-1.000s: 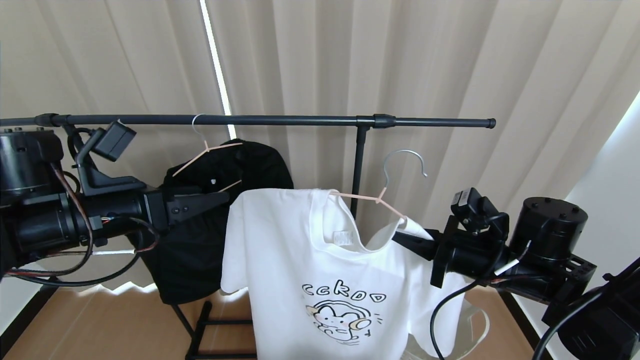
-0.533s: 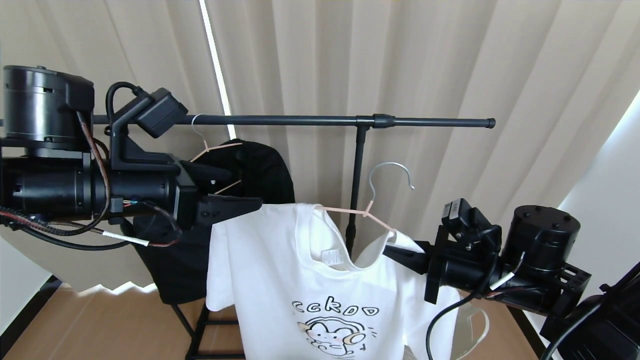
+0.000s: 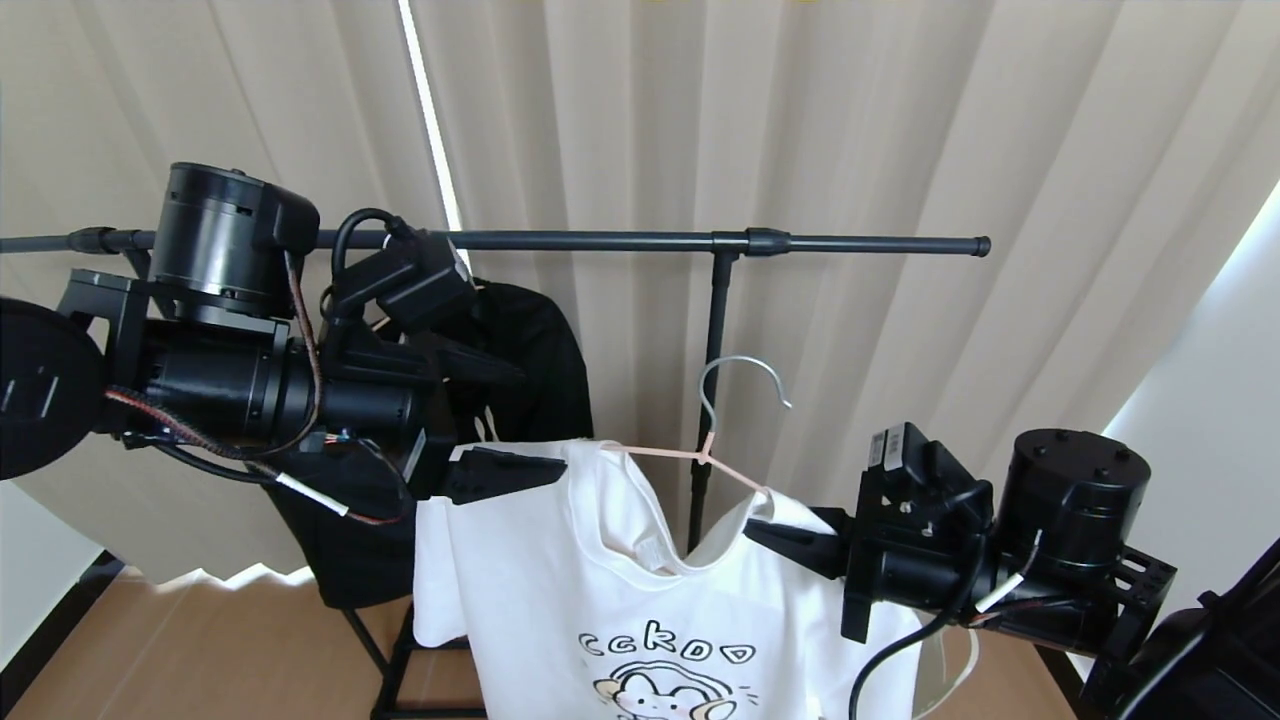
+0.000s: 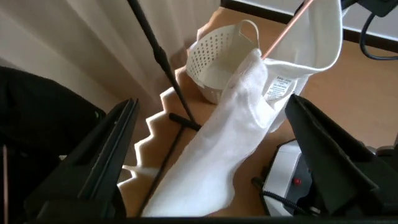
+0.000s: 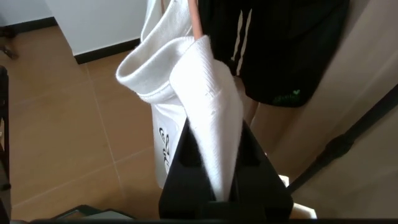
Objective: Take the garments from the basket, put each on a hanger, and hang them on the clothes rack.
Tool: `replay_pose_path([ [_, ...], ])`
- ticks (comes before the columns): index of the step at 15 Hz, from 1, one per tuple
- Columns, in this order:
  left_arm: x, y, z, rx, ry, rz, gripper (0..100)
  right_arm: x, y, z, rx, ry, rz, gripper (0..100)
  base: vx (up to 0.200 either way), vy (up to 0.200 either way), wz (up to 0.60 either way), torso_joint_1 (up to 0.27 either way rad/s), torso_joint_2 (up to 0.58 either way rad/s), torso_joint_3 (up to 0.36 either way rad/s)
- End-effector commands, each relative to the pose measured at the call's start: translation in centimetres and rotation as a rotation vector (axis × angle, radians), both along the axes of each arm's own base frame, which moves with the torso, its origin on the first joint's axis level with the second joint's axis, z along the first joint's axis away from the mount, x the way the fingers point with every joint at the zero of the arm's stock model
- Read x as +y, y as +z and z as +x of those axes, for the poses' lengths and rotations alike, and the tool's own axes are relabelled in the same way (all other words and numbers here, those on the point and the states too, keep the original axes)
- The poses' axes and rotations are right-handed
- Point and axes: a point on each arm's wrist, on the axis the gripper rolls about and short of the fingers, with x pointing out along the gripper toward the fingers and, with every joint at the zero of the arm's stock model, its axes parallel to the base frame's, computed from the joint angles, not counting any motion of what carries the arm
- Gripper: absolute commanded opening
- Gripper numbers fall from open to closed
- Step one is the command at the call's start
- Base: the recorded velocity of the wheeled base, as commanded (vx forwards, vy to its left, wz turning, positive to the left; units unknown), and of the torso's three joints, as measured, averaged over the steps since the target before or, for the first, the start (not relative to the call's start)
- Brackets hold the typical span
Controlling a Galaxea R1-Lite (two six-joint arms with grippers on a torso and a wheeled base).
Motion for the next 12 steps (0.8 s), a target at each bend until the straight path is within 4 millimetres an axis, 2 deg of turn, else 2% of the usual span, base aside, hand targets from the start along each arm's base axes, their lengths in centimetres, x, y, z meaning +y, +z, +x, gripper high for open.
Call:
replay_pose_path([
  [1,-0.5,-0.3,0.2,0.020,-0.038,-0.012,100,0.1,0.0,-0.2,-0.003,0.006,-0.003,0,0.000,0.000,0.00,0.000,0.00,0.000],
  [6,-0.5,-1.5,0.4,-0.014,-0.115,0.063,100,0.4,0.0,-0.6,-0.004,0.023,-0.004,0,0.000,0.000,0.00,0.000,0.00,0.000],
  [9,-0.1,-3.0,1.7,-0.039,-0.135,0.117,100,0.2,0.1,-0.9,-0.042,0.027,0.002,0,0.000,0.000,0.00,0.000,0.00,0.000],
  [12,0.5,-3.5,2.8,-0.078,-0.143,0.151,100,0.2,0.1,-1.0,-0.047,0.031,0.003,0,0.000,0.000,0.00,0.000,0.00,0.000],
])
